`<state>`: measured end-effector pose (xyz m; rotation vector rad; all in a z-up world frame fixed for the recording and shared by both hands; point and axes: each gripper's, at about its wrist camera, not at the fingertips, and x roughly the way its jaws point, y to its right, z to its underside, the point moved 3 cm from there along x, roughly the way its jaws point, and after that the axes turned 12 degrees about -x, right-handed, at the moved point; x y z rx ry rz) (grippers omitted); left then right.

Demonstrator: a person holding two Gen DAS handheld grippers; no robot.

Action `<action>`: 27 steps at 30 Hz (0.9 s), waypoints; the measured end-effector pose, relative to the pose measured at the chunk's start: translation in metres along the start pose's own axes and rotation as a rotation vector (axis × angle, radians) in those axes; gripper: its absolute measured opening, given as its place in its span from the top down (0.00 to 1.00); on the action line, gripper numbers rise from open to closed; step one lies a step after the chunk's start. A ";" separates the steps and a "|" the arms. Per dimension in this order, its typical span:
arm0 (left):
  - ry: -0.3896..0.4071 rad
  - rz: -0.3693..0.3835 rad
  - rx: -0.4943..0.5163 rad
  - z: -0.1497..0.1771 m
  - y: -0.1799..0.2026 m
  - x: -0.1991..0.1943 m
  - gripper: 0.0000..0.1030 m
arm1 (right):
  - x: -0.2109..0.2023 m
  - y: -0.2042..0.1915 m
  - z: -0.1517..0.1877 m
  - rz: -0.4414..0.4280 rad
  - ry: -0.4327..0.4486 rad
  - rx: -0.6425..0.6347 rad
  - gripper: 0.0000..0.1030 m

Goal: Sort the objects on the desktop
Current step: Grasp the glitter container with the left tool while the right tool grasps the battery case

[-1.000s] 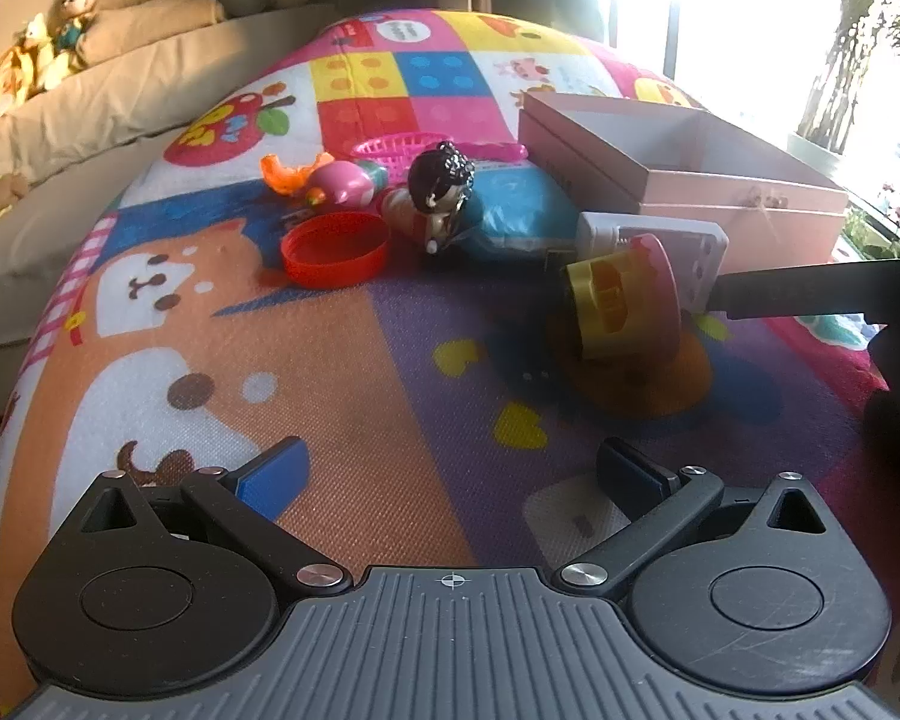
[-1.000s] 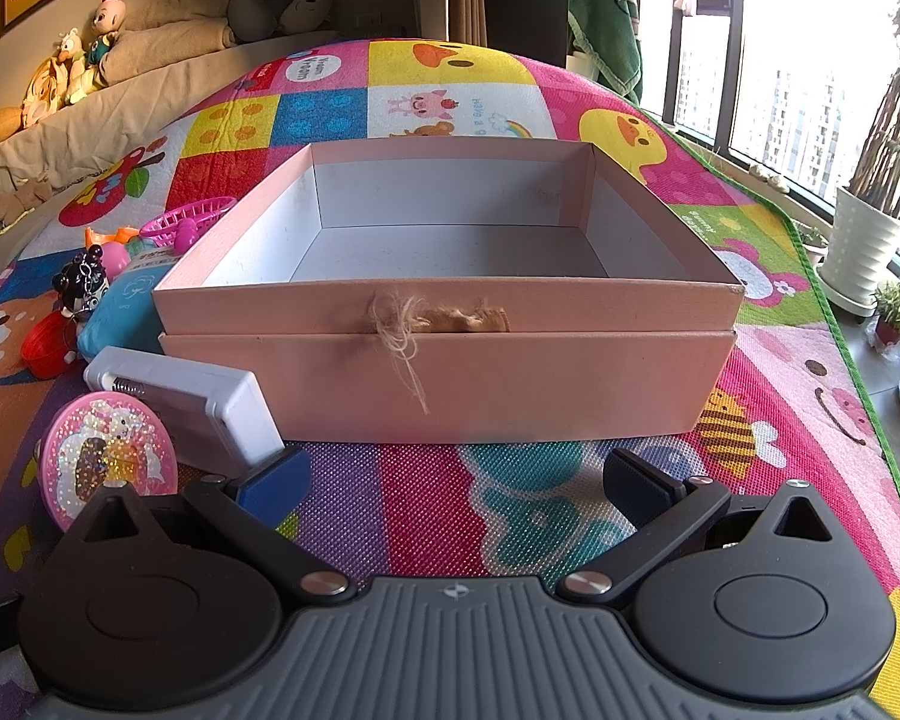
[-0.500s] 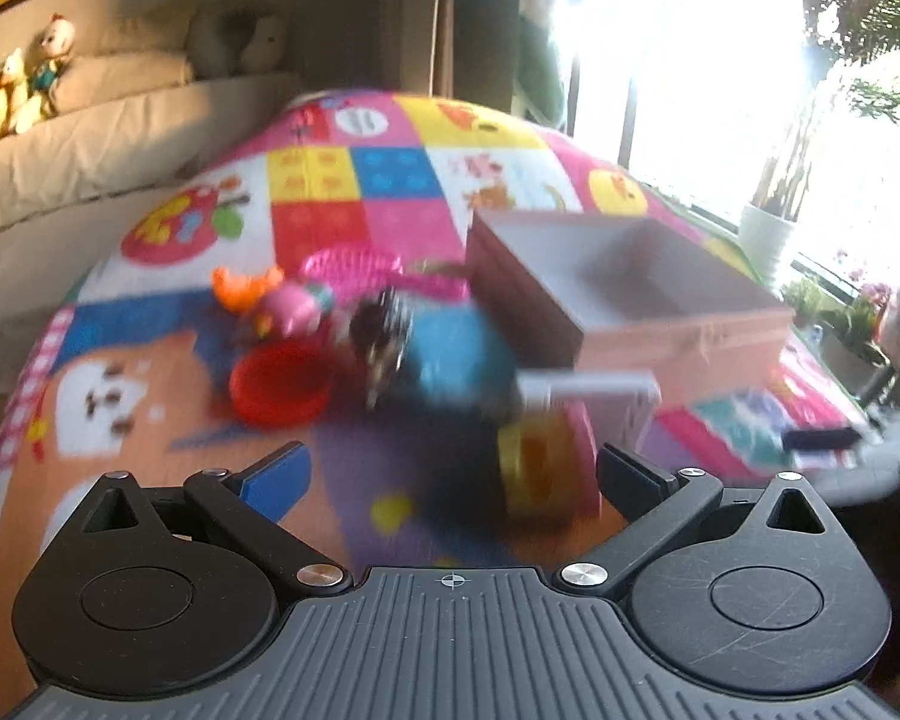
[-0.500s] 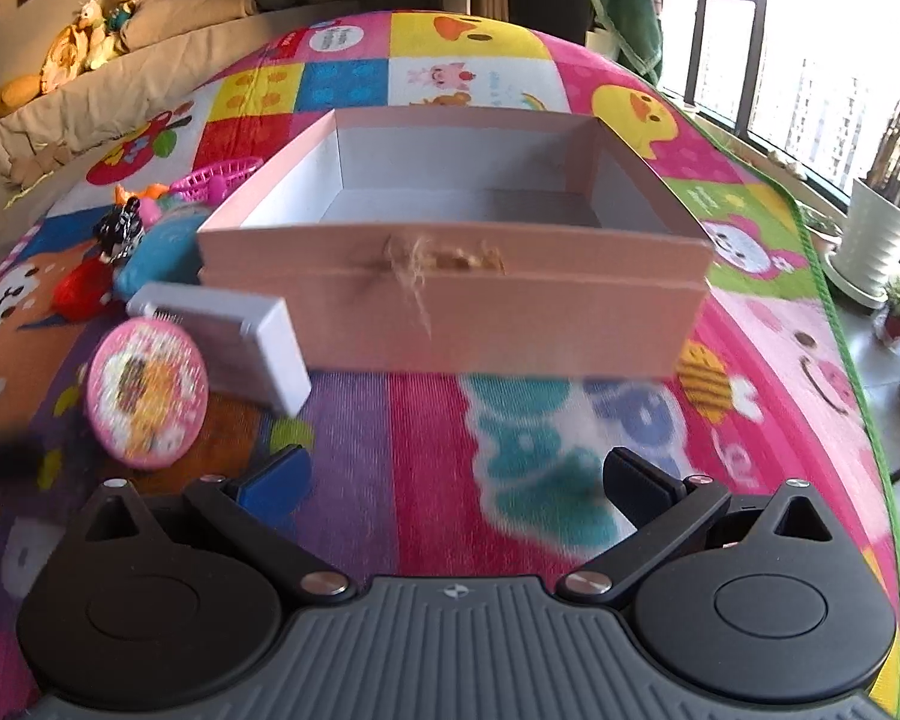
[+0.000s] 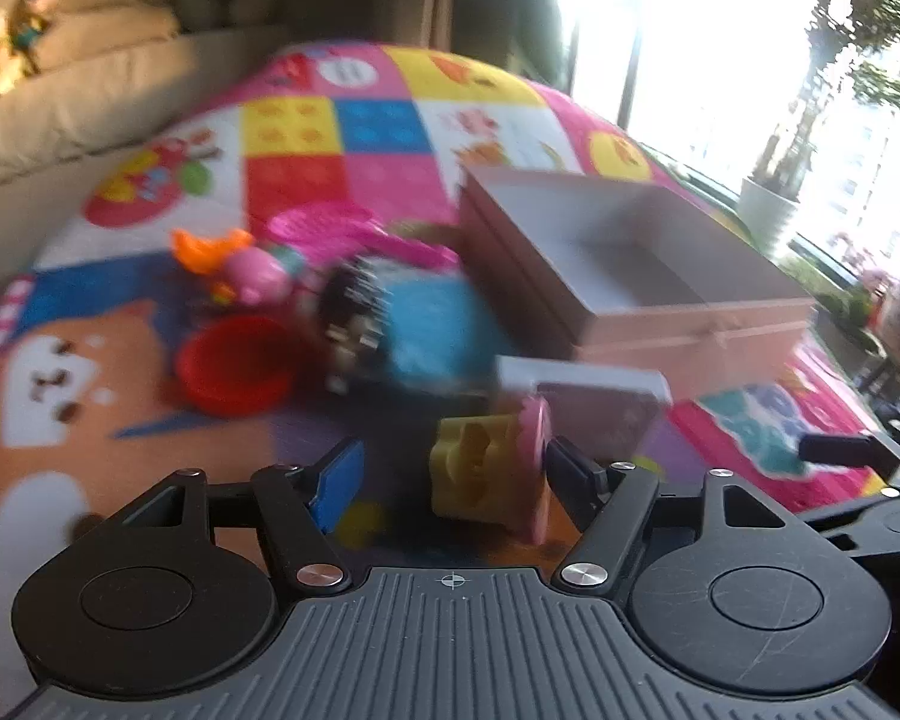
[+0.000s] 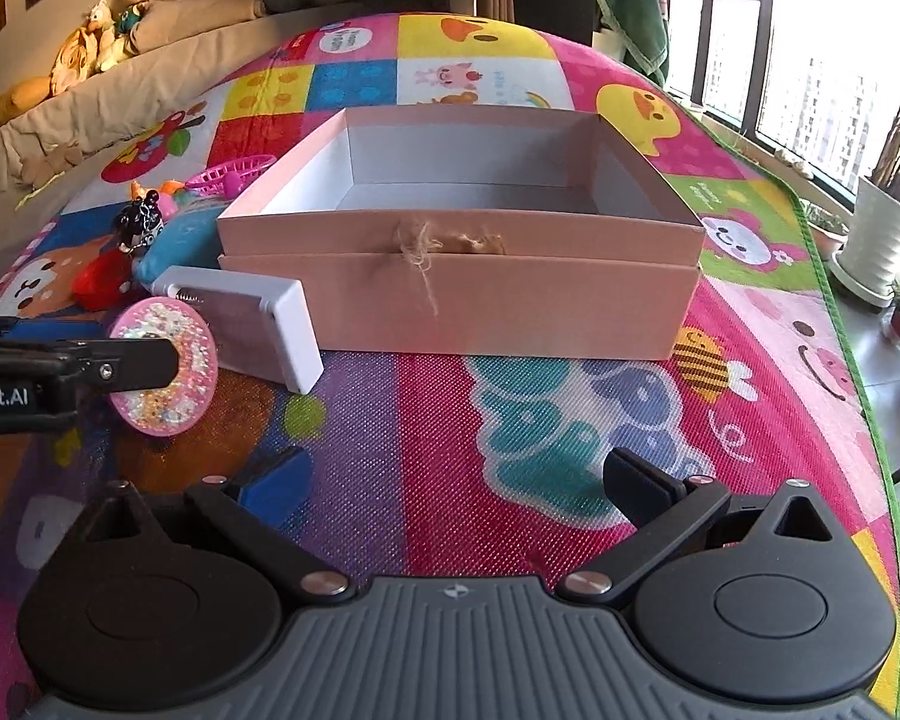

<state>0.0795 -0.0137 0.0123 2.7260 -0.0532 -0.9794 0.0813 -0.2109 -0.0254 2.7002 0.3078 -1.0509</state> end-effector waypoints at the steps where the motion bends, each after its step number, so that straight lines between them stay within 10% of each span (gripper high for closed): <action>1: 0.013 -0.011 -0.002 -0.002 -0.005 -0.004 0.26 | 0.000 0.000 0.000 -0.001 0.001 0.001 0.00; 15: 0.130 -0.250 -0.074 -0.030 -0.077 -0.021 0.09 | -0.012 -0.015 -0.014 -0.112 0.112 -0.086 0.03; 23: 0.135 -0.083 -0.033 -0.026 -0.073 -0.040 0.06 | 0.010 -0.041 -0.048 -0.162 0.128 -0.143 0.76; 27: 0.134 -0.031 0.150 -0.009 -0.035 -0.036 0.06 | 0.007 -0.032 -0.048 -0.243 0.110 -0.091 0.83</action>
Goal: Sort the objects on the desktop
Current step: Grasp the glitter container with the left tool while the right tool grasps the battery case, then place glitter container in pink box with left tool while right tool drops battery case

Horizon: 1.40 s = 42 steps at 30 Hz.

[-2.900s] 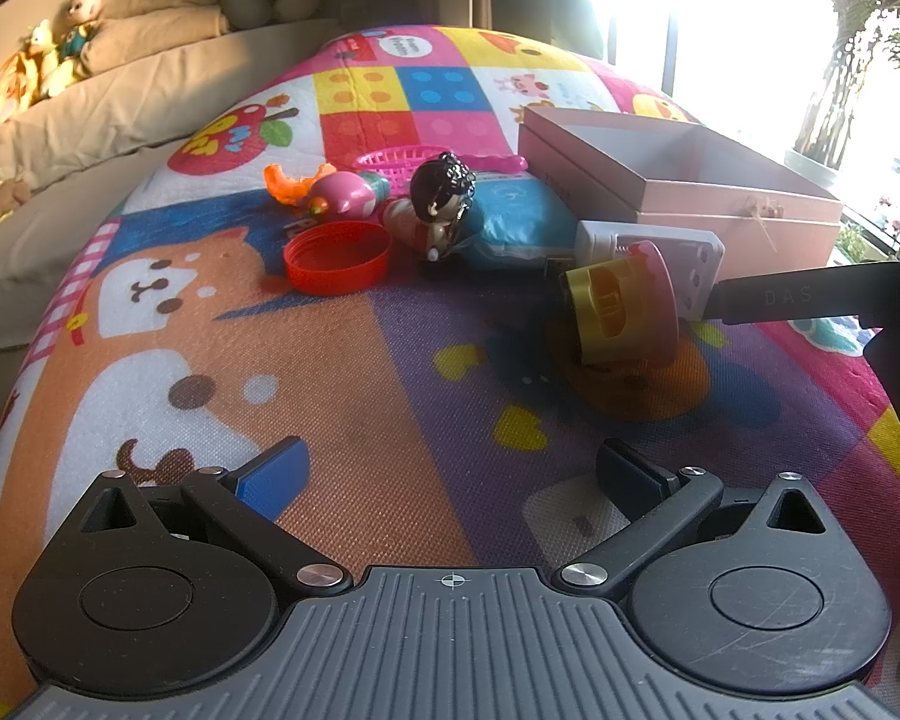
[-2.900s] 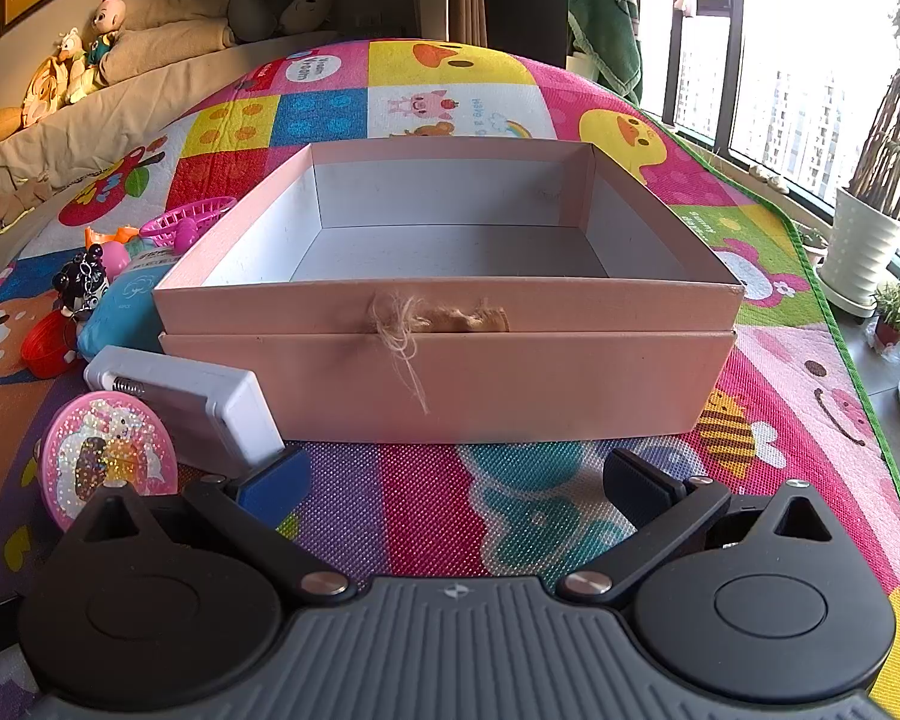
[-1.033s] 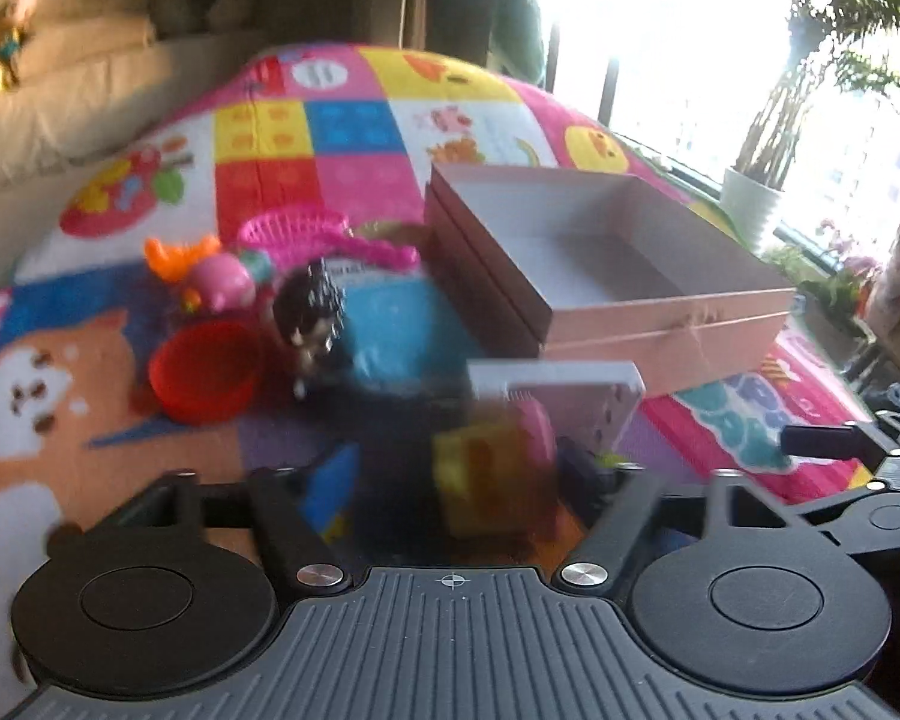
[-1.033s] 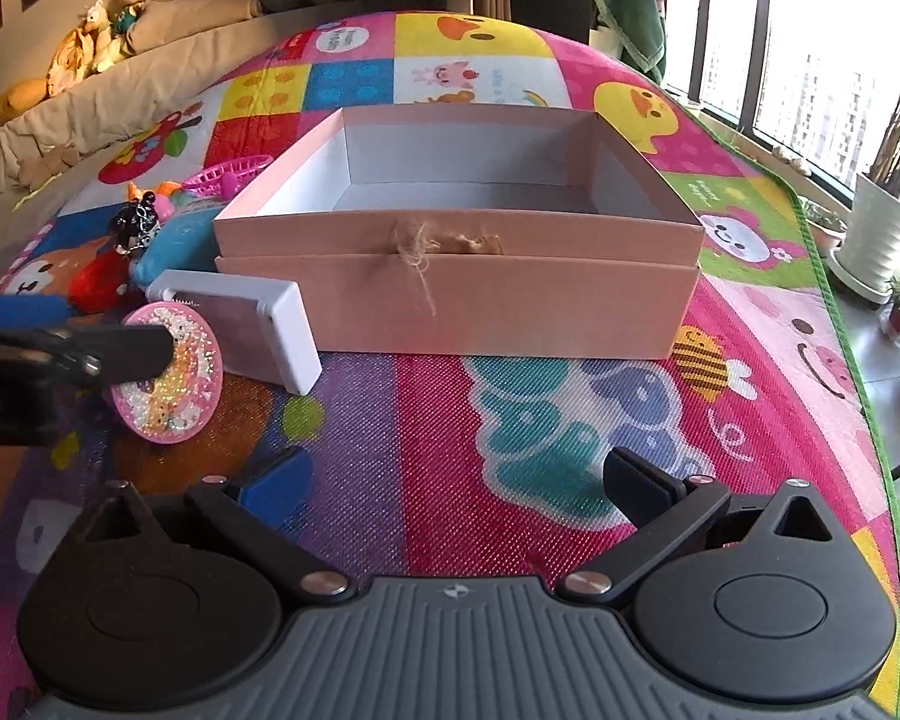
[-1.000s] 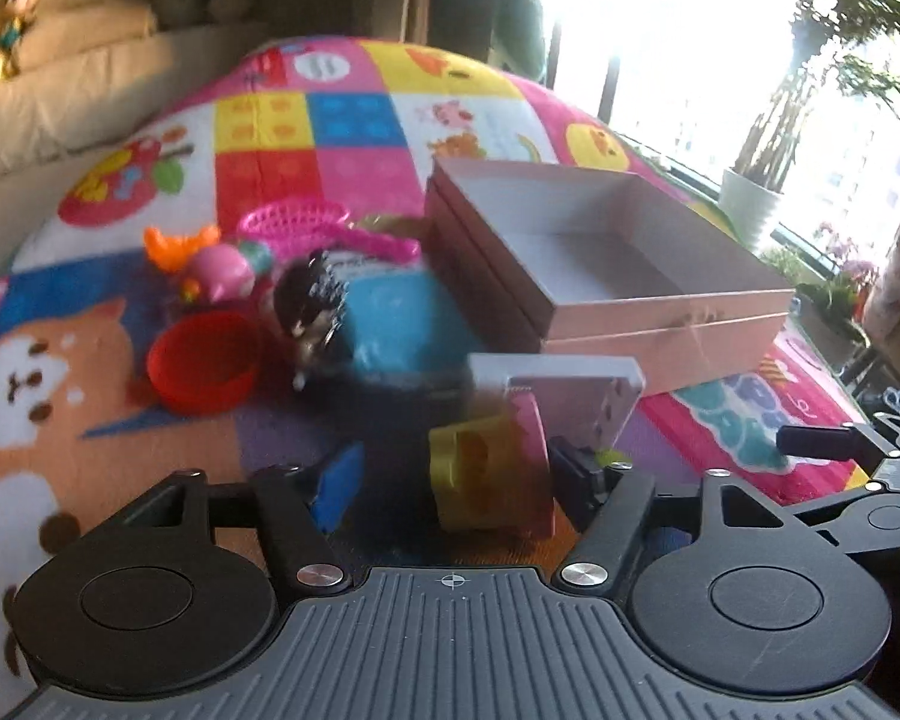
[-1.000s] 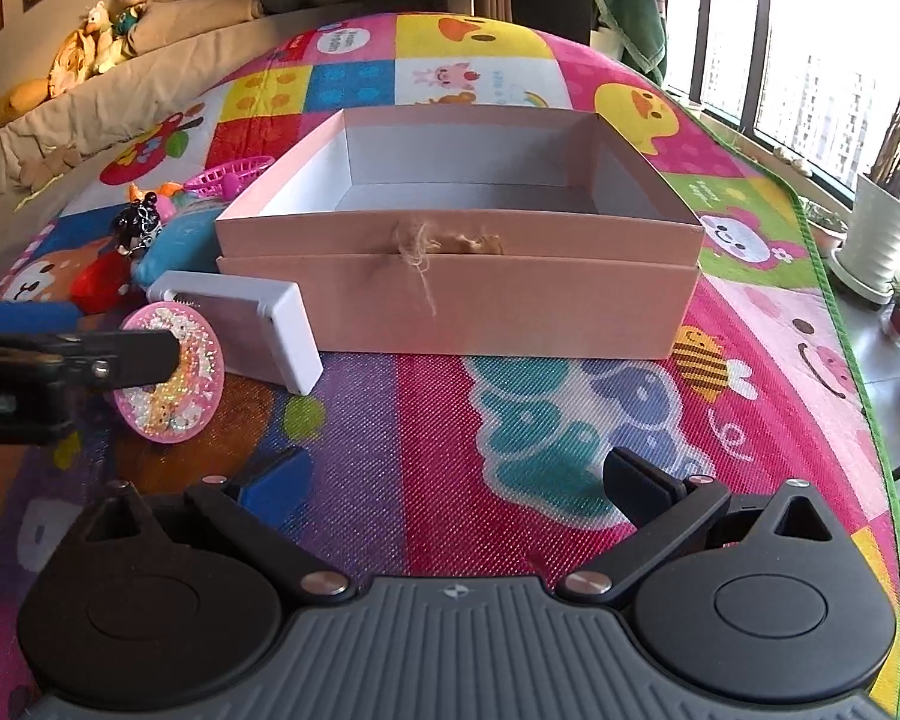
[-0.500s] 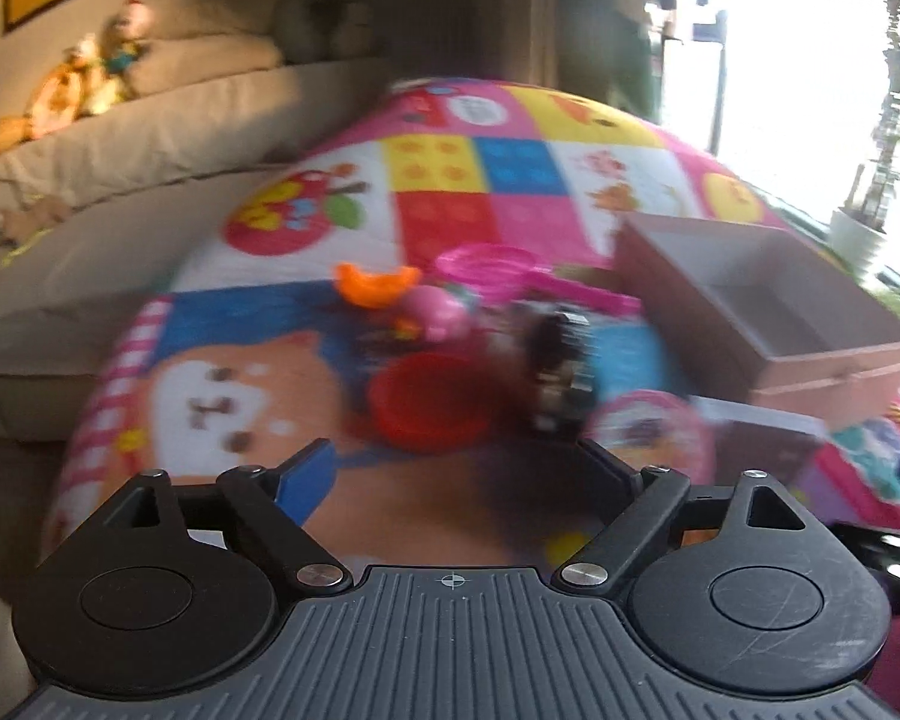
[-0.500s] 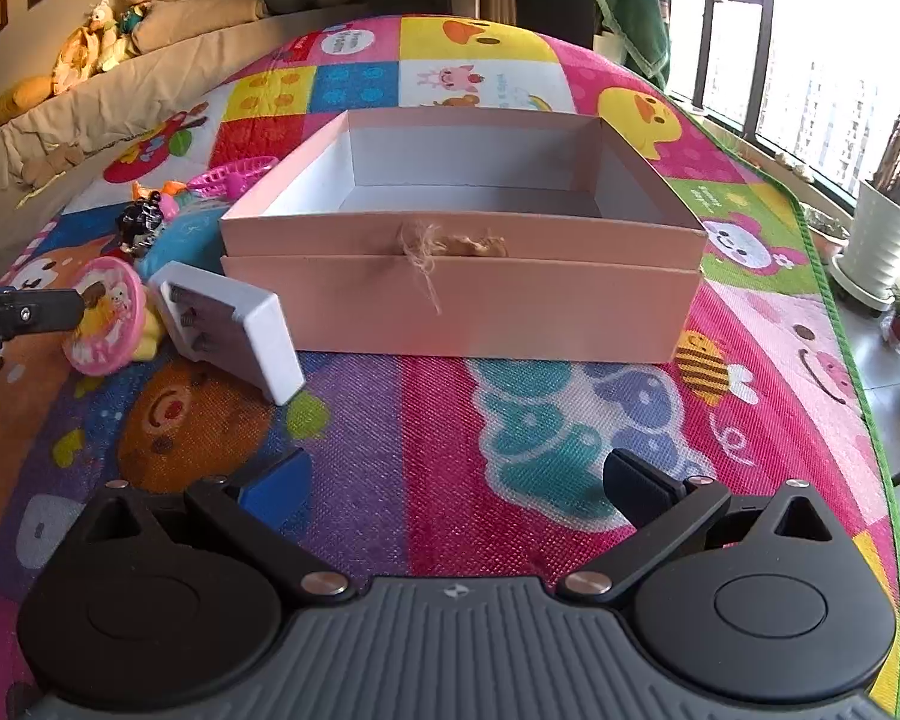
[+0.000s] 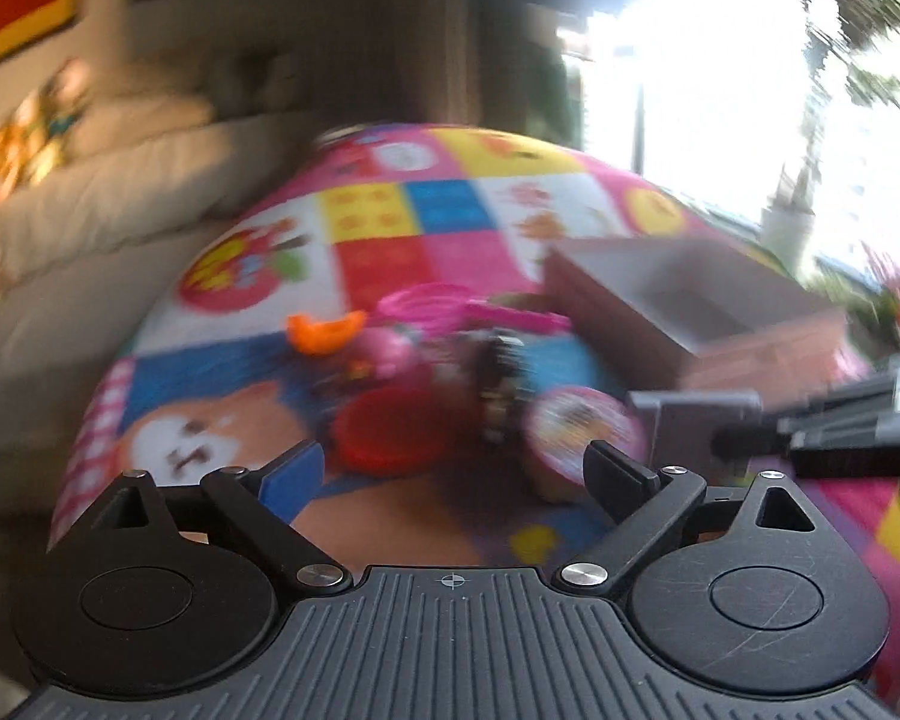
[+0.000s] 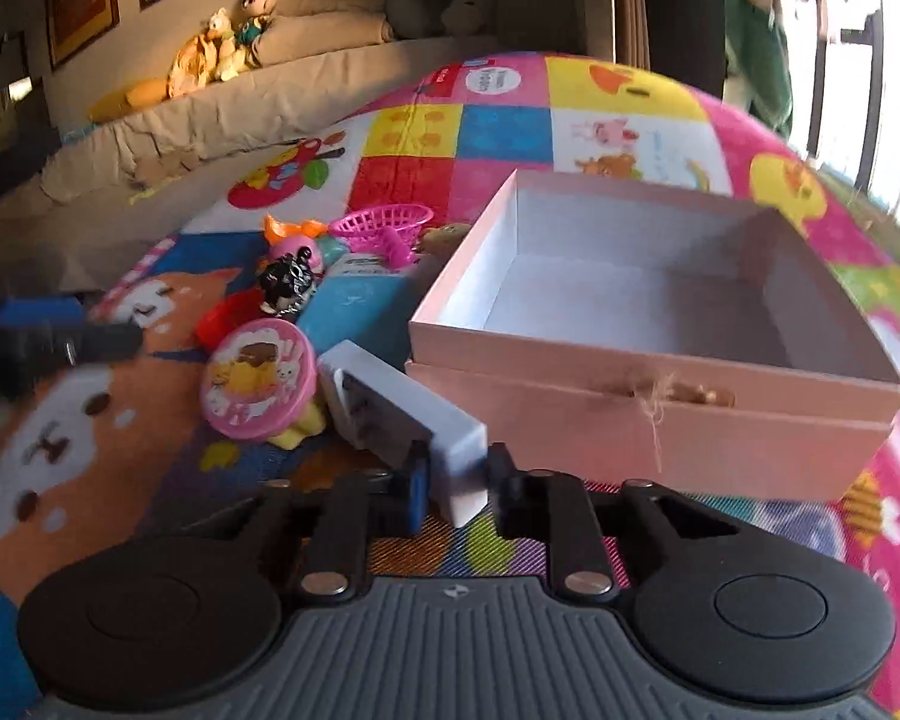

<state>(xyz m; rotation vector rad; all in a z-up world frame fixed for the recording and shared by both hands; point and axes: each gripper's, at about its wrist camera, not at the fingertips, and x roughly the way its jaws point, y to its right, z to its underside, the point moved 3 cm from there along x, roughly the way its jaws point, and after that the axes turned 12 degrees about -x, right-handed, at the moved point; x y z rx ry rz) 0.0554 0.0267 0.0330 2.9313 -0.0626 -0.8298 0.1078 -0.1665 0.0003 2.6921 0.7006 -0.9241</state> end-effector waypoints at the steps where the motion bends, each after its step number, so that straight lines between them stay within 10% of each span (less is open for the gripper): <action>1: 0.001 0.000 0.046 0.003 0.011 0.003 0.06 | -0.005 0.003 0.003 -0.008 -0.007 0.009 0.83; 6: 0.001 0.001 0.215 0.016 0.053 0.031 0.06 | -0.040 0.037 0.025 -0.101 -0.088 0.137 0.84; 10: -0.018 -0.037 0.212 0.014 0.060 0.056 0.18 | -0.056 0.065 0.038 0.028 -0.076 0.176 0.79; 14: -0.075 -0.052 0.124 0.010 0.048 0.069 0.42 | -0.070 0.061 0.038 0.188 0.012 0.103 0.16; 17: -0.081 -0.043 0.097 0.012 0.041 0.057 0.42 | -0.074 0.042 0.039 0.149 0.054 0.070 0.00; 26: -0.138 0.003 0.074 0.037 0.027 -0.002 0.40 | -0.024 0.003 0.036 0.086 -0.076 0.083 0.00; 33: -0.129 0.007 0.085 0.043 0.031 -0.010 0.20 | -0.011 -0.007 0.037 0.150 -0.124 0.001 0.09; 42: -0.084 -0.015 0.083 0.028 0.036 -0.003 0.42 | -0.064 0.002 0.040 0.038 -0.100 -0.066 0.09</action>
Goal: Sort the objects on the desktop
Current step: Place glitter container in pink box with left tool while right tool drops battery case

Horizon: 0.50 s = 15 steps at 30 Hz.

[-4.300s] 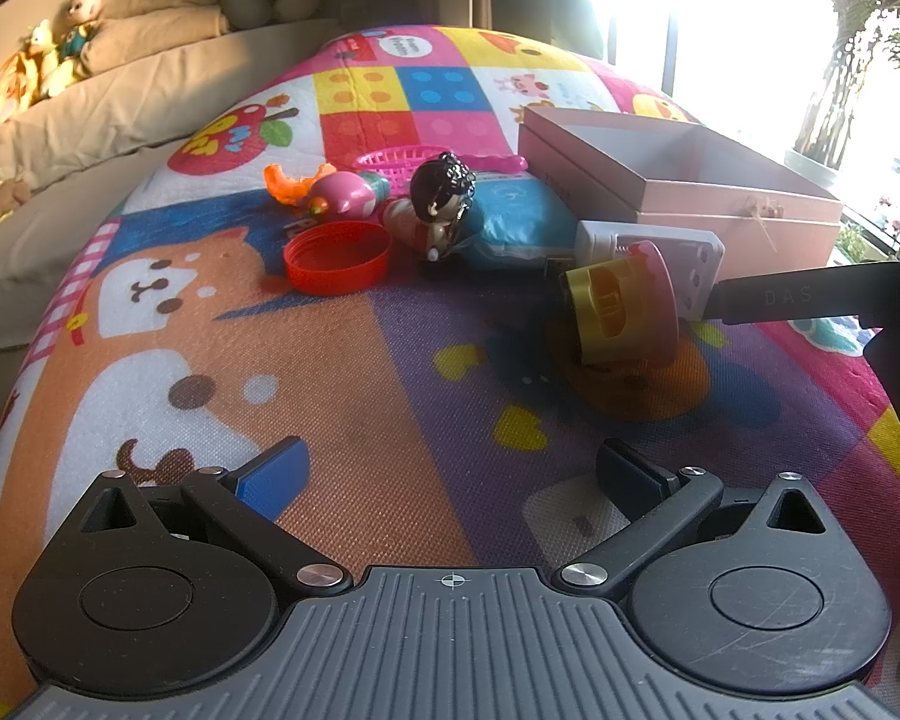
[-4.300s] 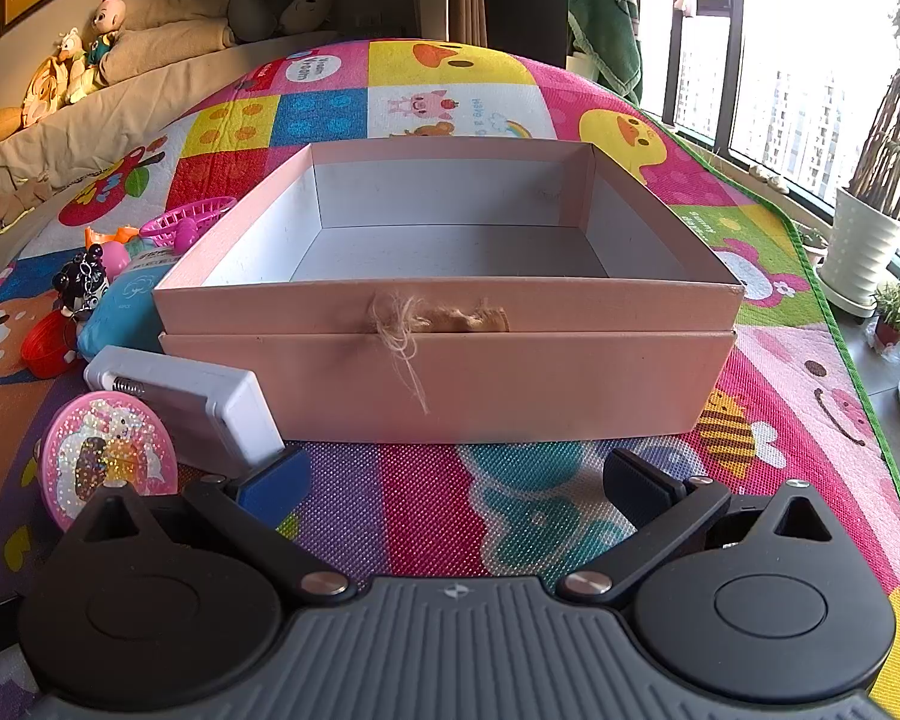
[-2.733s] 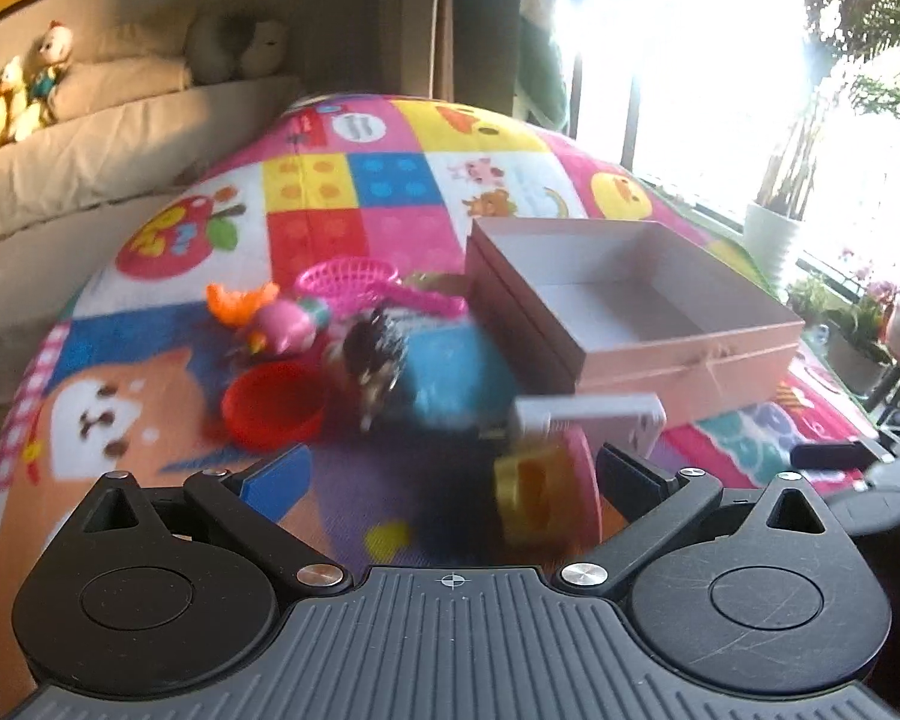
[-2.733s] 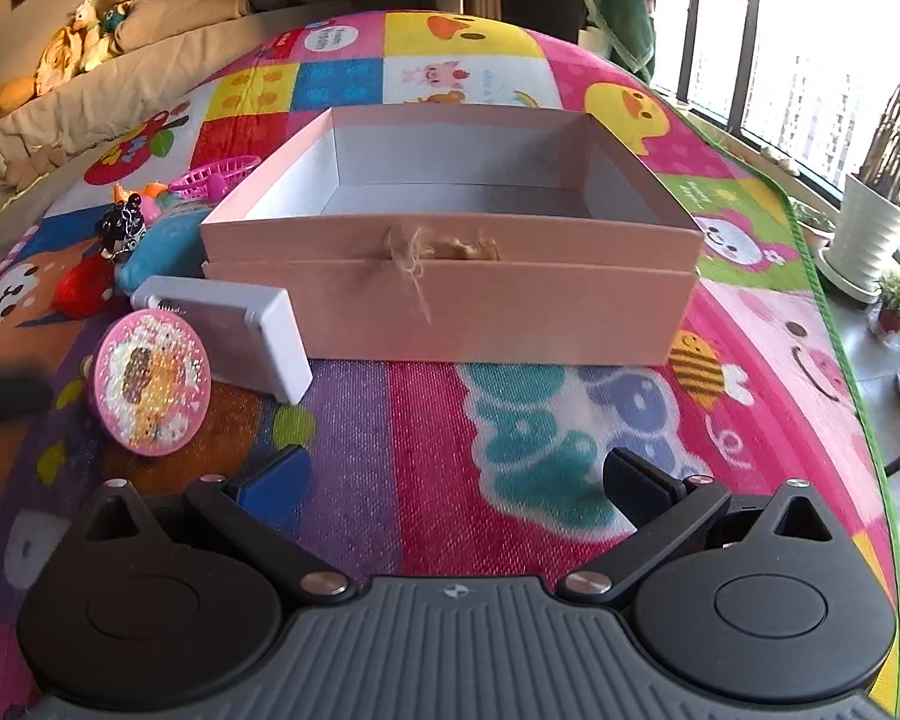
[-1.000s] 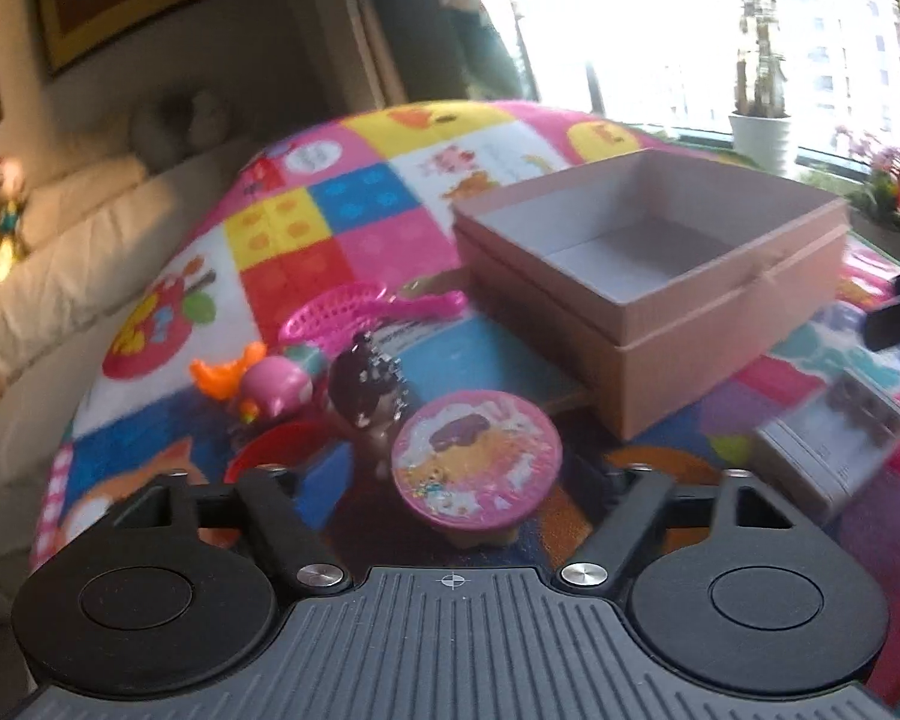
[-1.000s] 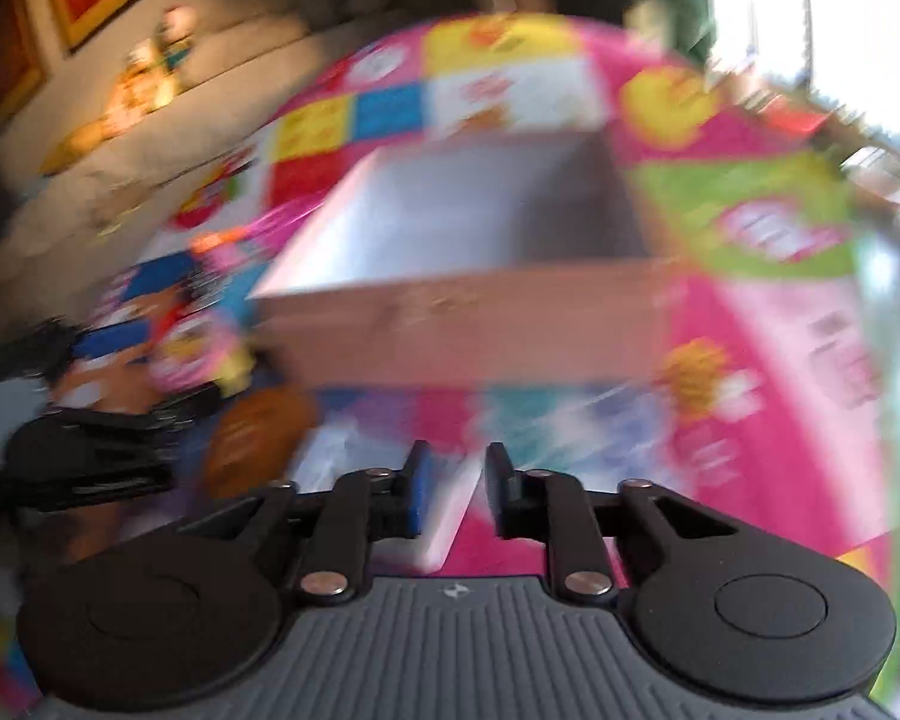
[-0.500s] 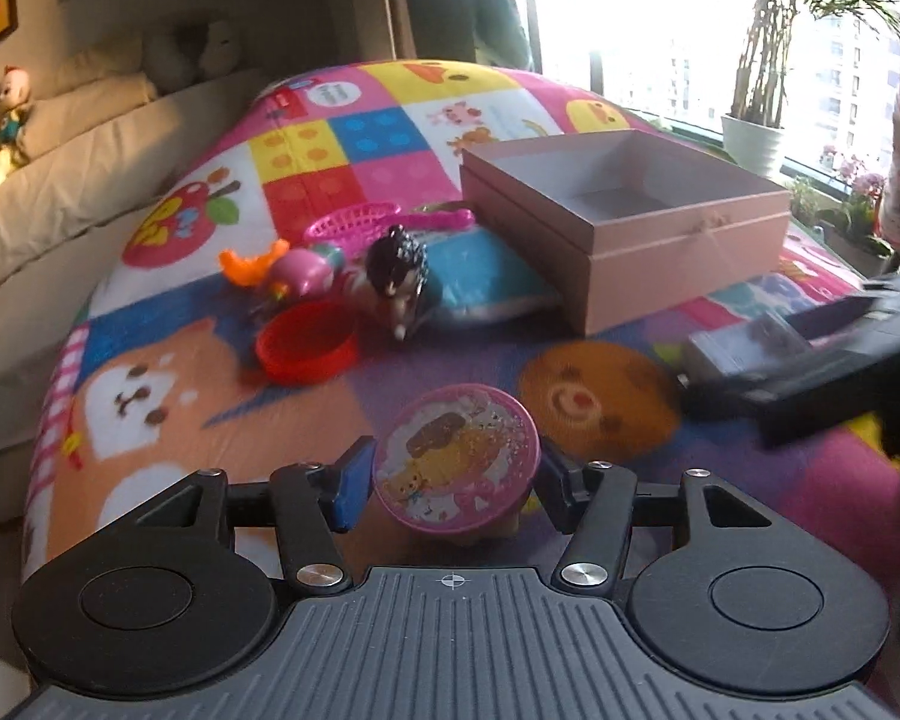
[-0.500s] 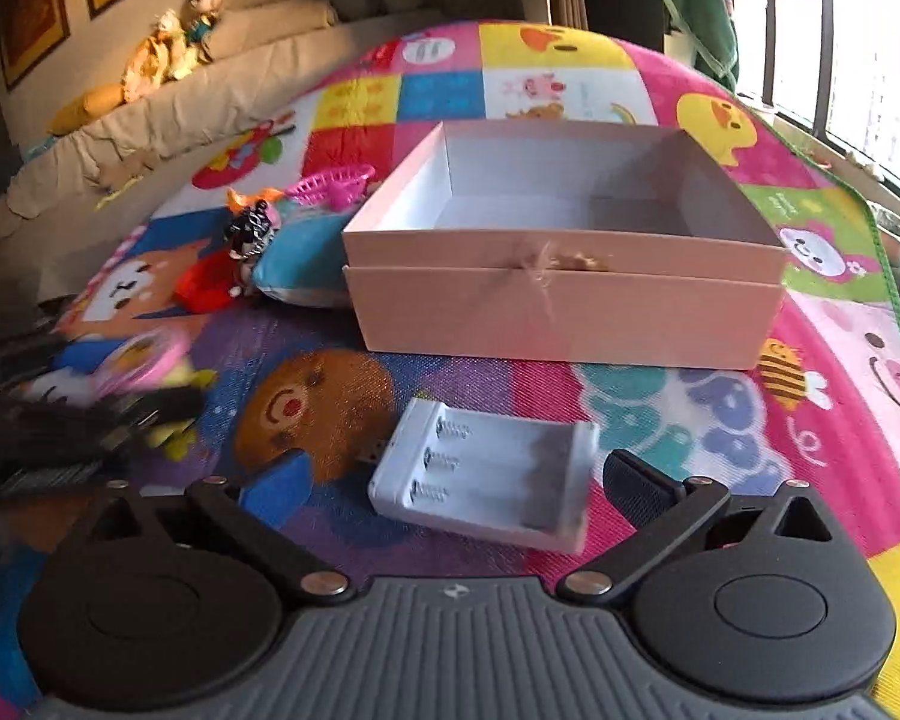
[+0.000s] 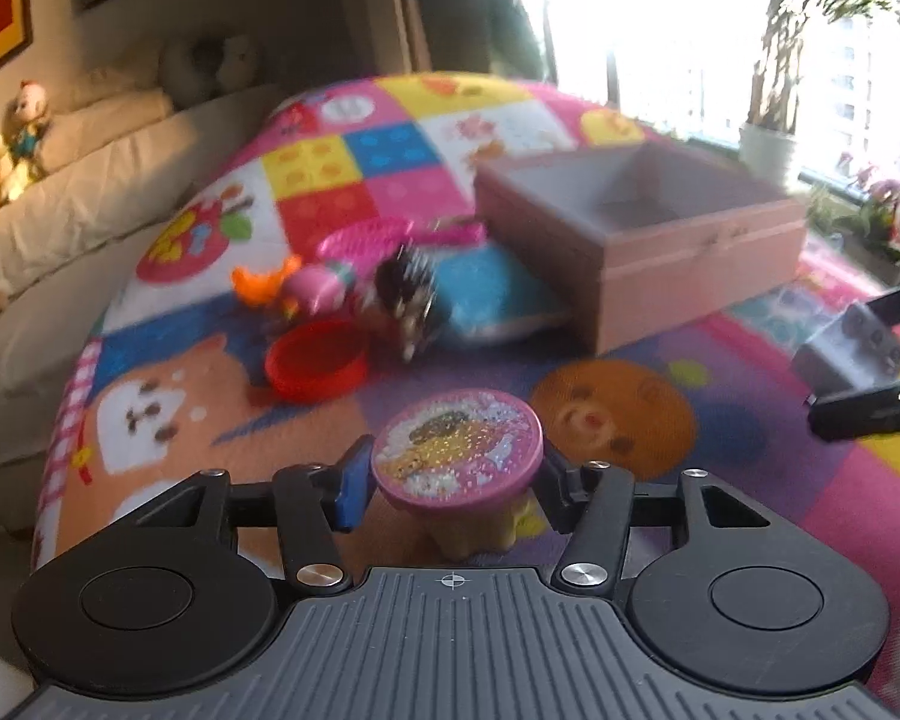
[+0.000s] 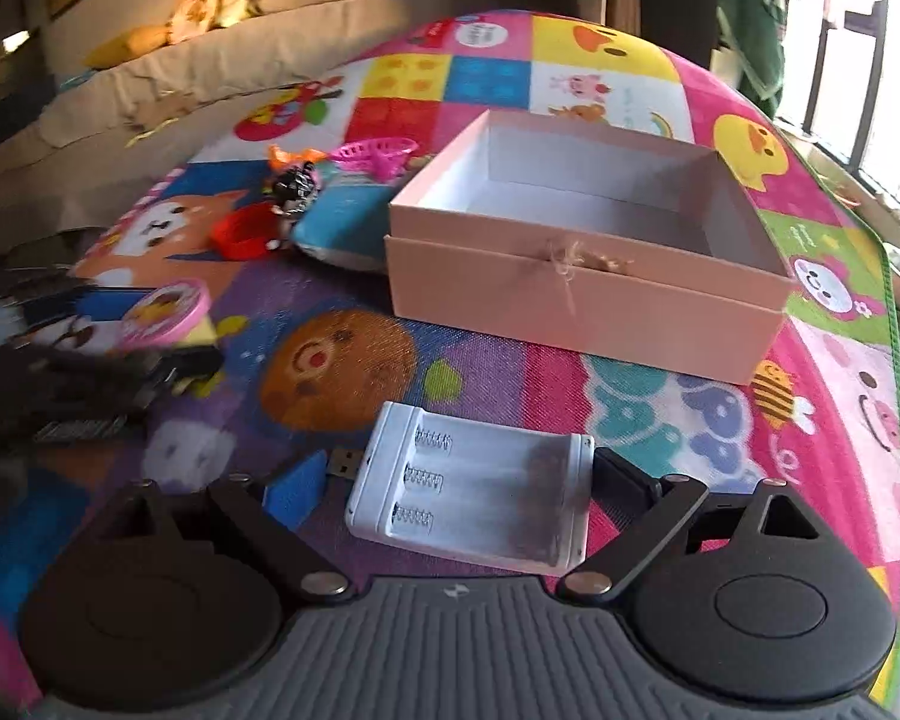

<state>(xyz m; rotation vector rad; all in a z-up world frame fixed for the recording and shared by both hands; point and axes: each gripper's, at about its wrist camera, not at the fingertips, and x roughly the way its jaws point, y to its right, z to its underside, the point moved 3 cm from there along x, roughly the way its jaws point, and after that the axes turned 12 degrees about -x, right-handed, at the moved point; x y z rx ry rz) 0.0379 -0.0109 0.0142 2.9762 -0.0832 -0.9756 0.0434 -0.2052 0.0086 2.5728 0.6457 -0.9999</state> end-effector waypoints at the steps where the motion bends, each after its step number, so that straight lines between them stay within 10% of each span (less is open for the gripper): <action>1: 0.014 0.023 0.003 -0.007 0.003 -0.006 0.42 | -0.010 0.005 0.000 0.008 0.019 -0.007 0.09; 8: 0.200 0.197 0.013 -0.101 0.040 -0.017 0.42 | -0.080 0.054 -0.059 0.232 0.319 -0.013 0.09; 15: 0.164 0.293 -0.074 -0.166 0.054 0.050 0.32 | -0.013 0.085 -0.099 0.331 0.290 -0.028 0.09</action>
